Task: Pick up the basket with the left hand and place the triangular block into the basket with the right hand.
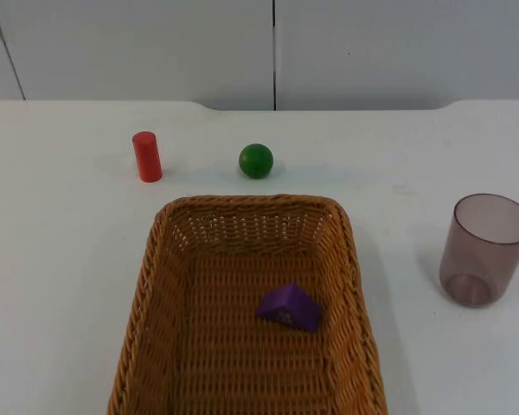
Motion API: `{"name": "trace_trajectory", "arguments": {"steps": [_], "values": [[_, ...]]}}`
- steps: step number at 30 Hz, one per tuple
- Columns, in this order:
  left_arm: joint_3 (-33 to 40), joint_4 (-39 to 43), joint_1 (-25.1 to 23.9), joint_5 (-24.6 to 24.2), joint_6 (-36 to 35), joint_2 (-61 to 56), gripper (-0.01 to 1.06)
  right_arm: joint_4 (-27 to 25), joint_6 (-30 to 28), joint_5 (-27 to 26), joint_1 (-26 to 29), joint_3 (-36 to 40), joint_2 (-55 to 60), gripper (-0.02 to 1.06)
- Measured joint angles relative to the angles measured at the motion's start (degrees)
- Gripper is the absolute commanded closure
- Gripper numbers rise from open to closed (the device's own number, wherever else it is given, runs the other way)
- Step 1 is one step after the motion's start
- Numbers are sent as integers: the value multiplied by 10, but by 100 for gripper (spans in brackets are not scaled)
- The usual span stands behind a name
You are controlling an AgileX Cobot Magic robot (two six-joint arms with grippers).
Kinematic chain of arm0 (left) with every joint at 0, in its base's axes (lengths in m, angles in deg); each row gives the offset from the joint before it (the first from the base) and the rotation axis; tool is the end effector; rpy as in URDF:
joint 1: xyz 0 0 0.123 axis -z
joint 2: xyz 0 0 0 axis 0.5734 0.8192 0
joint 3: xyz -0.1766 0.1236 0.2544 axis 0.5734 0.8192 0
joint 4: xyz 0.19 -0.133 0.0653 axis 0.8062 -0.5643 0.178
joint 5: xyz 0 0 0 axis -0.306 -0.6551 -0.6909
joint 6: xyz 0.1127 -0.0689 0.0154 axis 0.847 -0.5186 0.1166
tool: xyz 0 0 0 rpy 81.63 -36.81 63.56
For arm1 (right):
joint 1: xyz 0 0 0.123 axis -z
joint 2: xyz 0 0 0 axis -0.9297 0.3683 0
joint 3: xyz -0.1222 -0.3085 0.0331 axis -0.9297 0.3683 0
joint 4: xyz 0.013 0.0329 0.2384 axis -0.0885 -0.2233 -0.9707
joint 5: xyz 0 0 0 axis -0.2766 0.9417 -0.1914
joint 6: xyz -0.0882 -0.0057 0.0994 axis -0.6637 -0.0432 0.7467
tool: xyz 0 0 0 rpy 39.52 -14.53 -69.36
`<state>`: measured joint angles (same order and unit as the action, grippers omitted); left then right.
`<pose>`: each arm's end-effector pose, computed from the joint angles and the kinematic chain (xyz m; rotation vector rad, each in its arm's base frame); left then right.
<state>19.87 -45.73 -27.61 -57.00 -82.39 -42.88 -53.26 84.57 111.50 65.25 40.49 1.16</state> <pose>-0.0266 0.0011 0.2495 0.1461 2.0679 -0.0961 -0.0289 -0.0007 0.2547 -0.0568 2.0604 0.0427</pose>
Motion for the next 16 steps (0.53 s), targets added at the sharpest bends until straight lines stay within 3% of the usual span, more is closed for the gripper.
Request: {"name": "trace_trajectory", "arguments": {"steps": [8,16], "values": [[0,0,-9,0,0,0,0,0,0,0,3,0,0,-1],[0,1,-89,0,0,0,0,0,0,0,3,0,0,-1]]}}
